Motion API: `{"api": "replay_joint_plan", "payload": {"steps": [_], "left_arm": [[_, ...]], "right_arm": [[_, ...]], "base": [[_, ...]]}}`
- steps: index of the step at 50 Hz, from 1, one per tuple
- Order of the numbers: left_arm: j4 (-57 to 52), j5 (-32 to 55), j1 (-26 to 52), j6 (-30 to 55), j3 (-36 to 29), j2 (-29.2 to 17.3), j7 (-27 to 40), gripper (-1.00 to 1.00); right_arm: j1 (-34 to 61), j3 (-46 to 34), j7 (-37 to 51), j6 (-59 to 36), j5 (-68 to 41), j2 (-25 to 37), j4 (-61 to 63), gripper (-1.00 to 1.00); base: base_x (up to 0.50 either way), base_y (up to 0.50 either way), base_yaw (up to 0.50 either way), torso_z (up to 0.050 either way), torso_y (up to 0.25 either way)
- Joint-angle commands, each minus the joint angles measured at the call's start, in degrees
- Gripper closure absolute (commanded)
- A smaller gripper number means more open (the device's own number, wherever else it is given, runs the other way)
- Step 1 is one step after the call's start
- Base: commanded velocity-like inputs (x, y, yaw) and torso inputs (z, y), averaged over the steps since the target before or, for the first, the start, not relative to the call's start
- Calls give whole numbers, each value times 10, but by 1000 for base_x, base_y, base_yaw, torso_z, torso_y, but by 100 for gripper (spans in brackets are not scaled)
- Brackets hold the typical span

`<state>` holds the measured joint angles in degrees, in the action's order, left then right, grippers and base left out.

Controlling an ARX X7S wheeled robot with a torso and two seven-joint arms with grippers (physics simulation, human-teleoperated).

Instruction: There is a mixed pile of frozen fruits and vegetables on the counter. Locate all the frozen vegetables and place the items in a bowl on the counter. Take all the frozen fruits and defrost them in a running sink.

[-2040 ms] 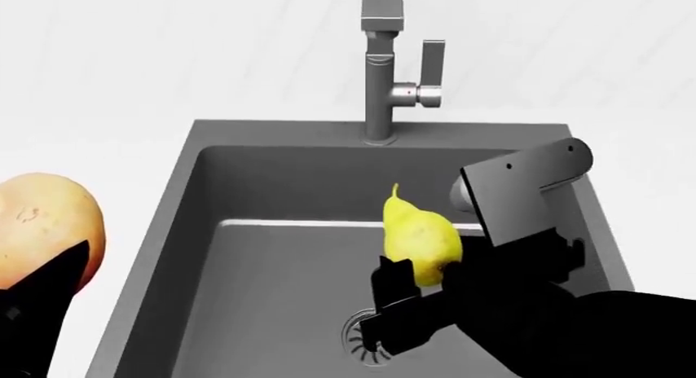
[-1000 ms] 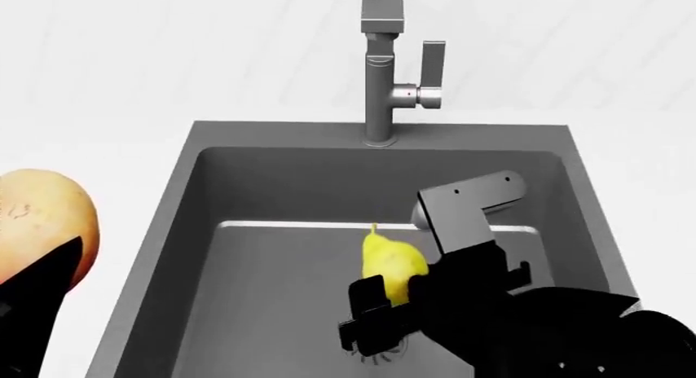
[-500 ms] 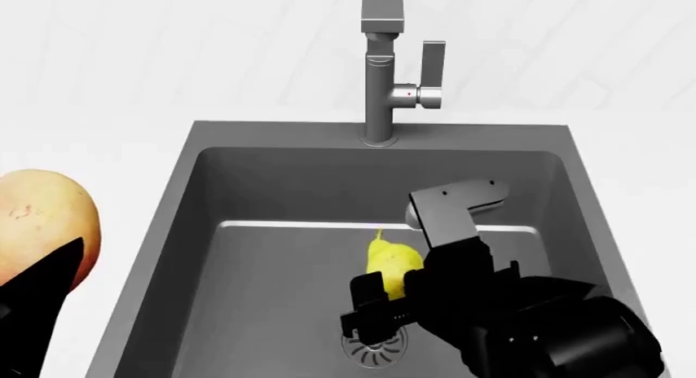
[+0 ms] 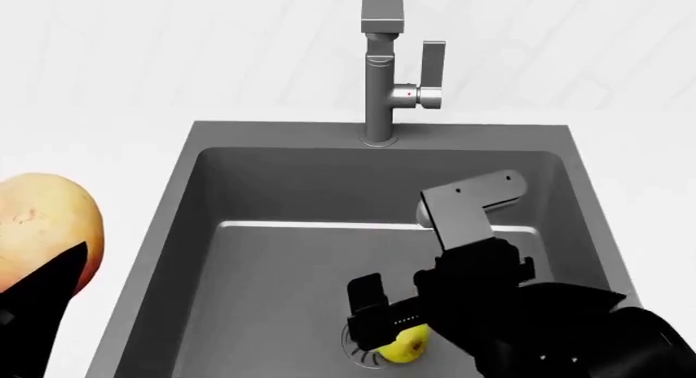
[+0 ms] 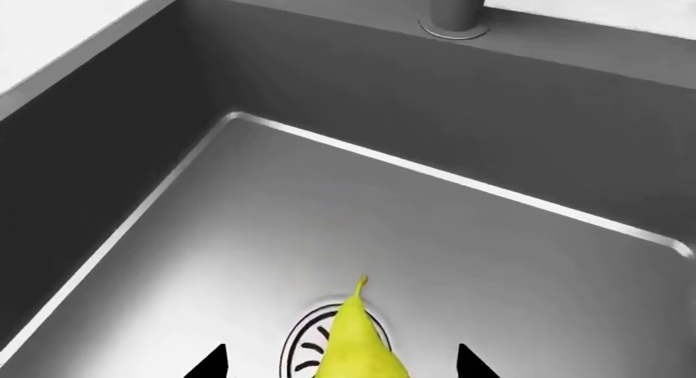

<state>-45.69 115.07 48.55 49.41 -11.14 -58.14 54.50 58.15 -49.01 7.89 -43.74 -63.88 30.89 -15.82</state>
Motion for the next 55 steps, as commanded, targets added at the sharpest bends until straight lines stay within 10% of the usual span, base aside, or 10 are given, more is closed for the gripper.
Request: {"api": "replay_joint_plan", "payload": {"steps": [1,23,42,45,48,55], "left_arm": [[10,16,6,-10,-6,11,25,100],[22,-10,-4,0,-23,25,15,100],[40,-27,25,22,-62,56,26,100],[71,-33,83,60,-94,75,21,100],[131,-40,155,101,-127,103,3,100],[214,-78,242,158,-183,164,-23,100]], "right_arm": [[-29,62,82,-19,-73,77,148,-100],[-65,217,247,-8,-298,290,456,-100],[-414,378,265,376,-346,591,627,-100],[-628,635,262,129,-391,429,637,-100],[-650,878,263,62,-413,405,644,-100],[-642,942,268,36,-450,418,620,-100]], "base": [[0,0,0,0,0],[0,0,0,0,0],[0,0,0,1,1],[0,0,0,0,0],[0,0,0,0,0],[0,0,0,0,0]]}}
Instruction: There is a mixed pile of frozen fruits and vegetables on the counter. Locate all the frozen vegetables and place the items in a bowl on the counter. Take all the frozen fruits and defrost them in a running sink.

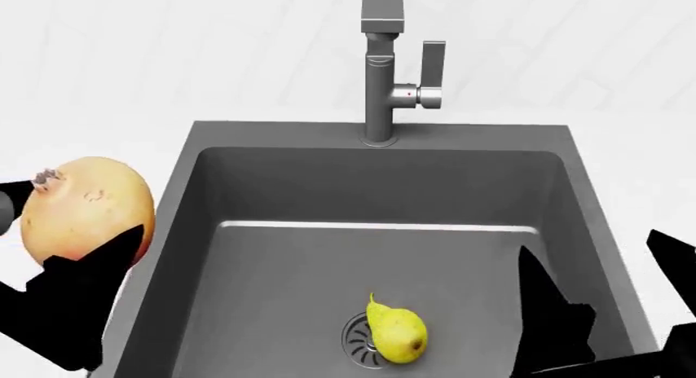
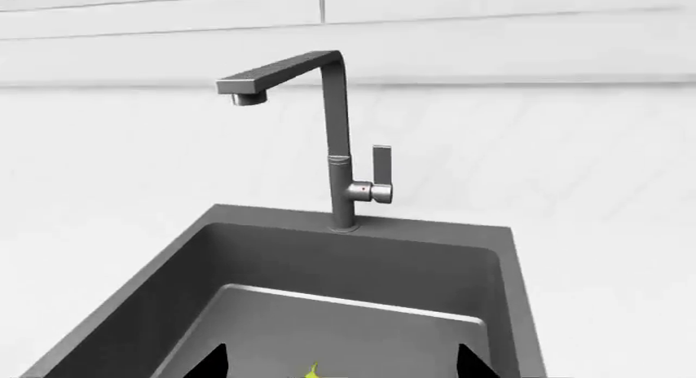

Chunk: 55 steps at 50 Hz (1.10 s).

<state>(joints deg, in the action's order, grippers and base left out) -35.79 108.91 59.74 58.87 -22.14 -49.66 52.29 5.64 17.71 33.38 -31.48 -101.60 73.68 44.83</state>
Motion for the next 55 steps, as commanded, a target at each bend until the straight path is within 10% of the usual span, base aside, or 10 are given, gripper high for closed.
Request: {"api": "replay_joint_plan", "payload": {"steps": [1,21,55], "left_arm": [[120,-19,134,64,-75,84,-2,100],[218,-85,175,109,-170,201,-70,100],[276,-223,137,138,-321,309,-113,100]], "right_arm": [[-117,279,13,-89,-75,-9,12,-100],[-89,355,40,-134,-163,47,-54,-100],[-110,398,56,-222,-166,-50,-28,-100]], "base": [[0,0,0,0,0],[0,0,0,0,1],[0,0,0,0,1]]}}
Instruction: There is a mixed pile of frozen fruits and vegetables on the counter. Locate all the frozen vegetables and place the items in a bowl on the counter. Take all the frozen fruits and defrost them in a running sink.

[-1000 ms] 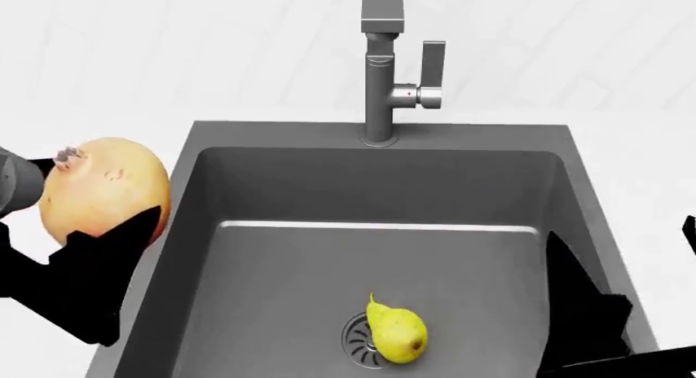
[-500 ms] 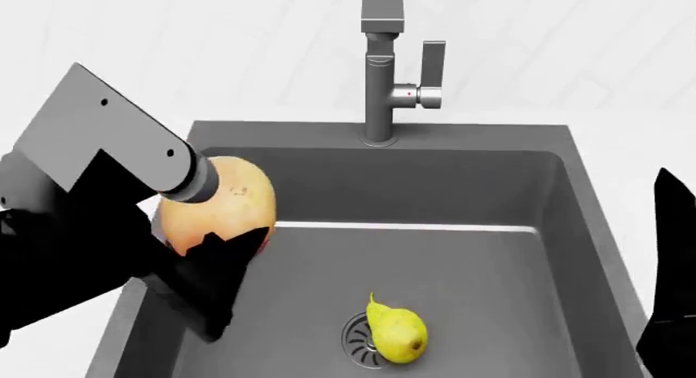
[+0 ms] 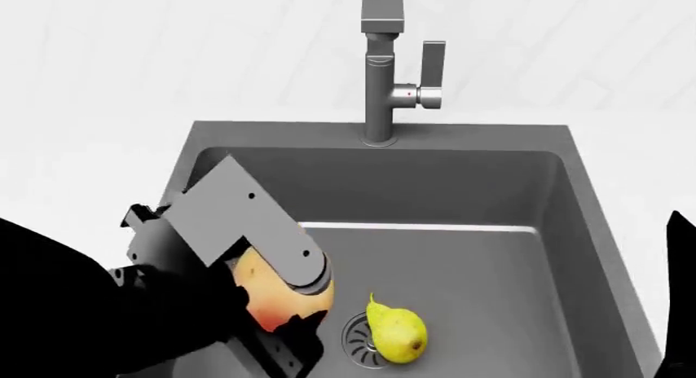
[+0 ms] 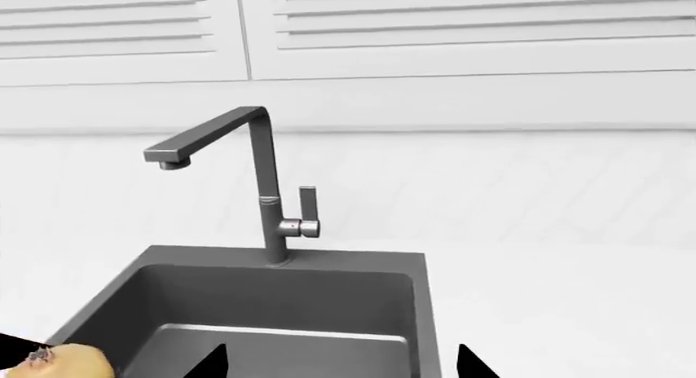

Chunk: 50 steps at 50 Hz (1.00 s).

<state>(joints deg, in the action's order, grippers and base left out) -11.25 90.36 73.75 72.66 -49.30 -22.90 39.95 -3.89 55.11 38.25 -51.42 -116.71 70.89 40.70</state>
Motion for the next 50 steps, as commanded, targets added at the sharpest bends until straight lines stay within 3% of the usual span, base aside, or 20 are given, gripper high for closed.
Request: {"api": "replay_joint_plan", "payload": {"steps": [1,19,28,50], "left_arm": [[34,-47,-3,0,-56,45,5,100],[169,-161,10,-29,-148,126,-94,100],[226,-207,-1,-47,-194,140,-129,100],[267,-229,8,-60,-227,162,-178,100]], "right_arm": [[-16,26,8,-26,-15,-26,15,-100],[-19,31,1,-38,-12,-46,17,-100],[-26,54,-4,-64,-10,-68,13,-100],[-32,73,-1,-79,-20,-78,8,-100]], "base": [[0,0,0,0,0],[0,0,0,0,1],[0,0,0,0,1],[0,0,0,0,1]]}}
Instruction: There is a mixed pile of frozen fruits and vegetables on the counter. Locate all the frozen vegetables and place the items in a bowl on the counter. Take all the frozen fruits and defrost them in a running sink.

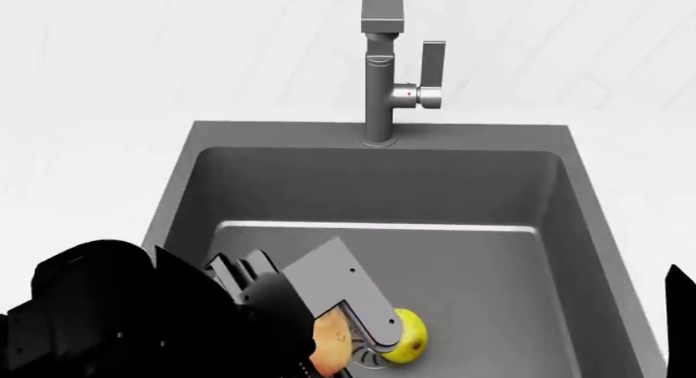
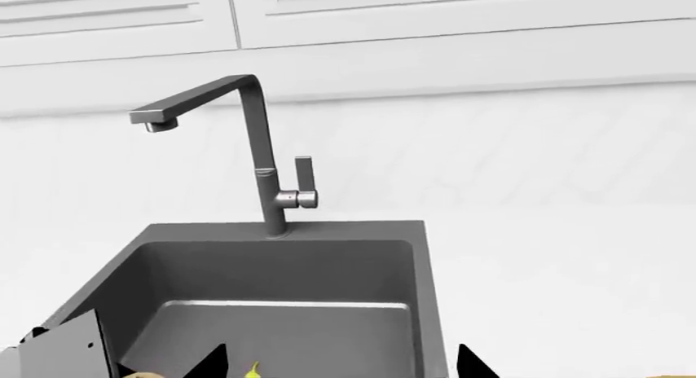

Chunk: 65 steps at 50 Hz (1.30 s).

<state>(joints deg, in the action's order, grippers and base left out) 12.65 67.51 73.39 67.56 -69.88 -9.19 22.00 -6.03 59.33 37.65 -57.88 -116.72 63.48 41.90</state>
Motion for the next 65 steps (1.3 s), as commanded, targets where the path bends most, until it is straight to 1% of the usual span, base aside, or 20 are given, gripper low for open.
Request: {"api": "replay_joint_plan", "payload": {"steps": [1,4,7,17,18,26,32,34,37,38,41,47,51,52,53,55,60,62,64,65], "left_arm": [[34,1,13,-6,-22,30,-1,100],[74,-21,15,-14,-44,46,-21,100],[101,-27,14,-20,-51,55,-38,100],[138,-38,33,-24,-62,59,-67,100],[136,-35,36,-21,-60,57,-64,-100],[107,-18,51,-5,-49,47,-53,-100],[64,16,63,21,-24,31,-28,-100],[25,47,75,40,0,16,-5,-100],[-10,73,83,58,19,1,22,-100],[-16,81,83,62,23,-2,29,-100],[-84,122,65,75,47,-32,81,-100],[-93,153,66,63,89,-62,125,-100],[-105,191,69,60,121,-79,153,-100],[-122,195,71,56,129,-86,161,-100],[-137,228,68,54,148,-99,180,-100],[-172,258,61,53,162,-118,208,-100],[-224,287,48,47,180,-158,230,-100],[-229,298,49,41,190,-166,238,-100],[-236,333,51,35,202,-177,258,-100],[-241,332,52,35,203,-180,259,-100]], "right_arm": [[-12,39,5,-18,-24,-2,-8,-100],[-10,51,4,-22,-26,2,-17,-100],[-14,62,3,-32,-29,-8,-13,-100],[-18,60,1,-38,-27,-21,-8,-100],[-18,58,0,-38,-25,-21,-8,-100],[-16,45,2,-30,-24,-19,-3,-100],[-14,37,-2,-29,-16,-23,-3,-100],[-11,30,-3,-25,-13,-22,-1,-100],[-9,24,-2,-20,-14,-21,2,-100],[-10,26,1,-20,-19,-21,3,-100],[-10,25,2,-19,-21,-18,4,-100],[-4,10,13,4,-32,-5,2,-100],[1,4,12,7,-27,5,-5,-100],[0,9,14,5,-32,6,-5,-100],[-1,13,17,8,-41,3,-5,-100],[-3,10,16,10,-47,-2,-5,-100],[-5,11,12,-3,-38,-2,-2,-100],[-6,14,14,-4,-40,0,-3,-100],[-11,30,26,-6,-62,9,-4,-100],[-12,34,29,-8,-66,11,-5,-100]], "base": [[0,0,0,0,0],[0,0,0,0,0],[0,0,0,0,0],[0,0,0,0,1],[0,0,0,0,0],[0,0,0,0,0],[0,0,0,0,0],[0,0,0,0,0],[0,0,0,0,0],[0,0,0,0,0],[0,0,0,0,0],[0,0,0,0,0],[0,0,0,2,0],[0,0,0,0,0],[0,0,0,0,0],[0,0,0,0,0],[0,0,0,0,0],[0,0,0,0,0],[0,0,0,0,0],[0,0,0,0,0]]}}
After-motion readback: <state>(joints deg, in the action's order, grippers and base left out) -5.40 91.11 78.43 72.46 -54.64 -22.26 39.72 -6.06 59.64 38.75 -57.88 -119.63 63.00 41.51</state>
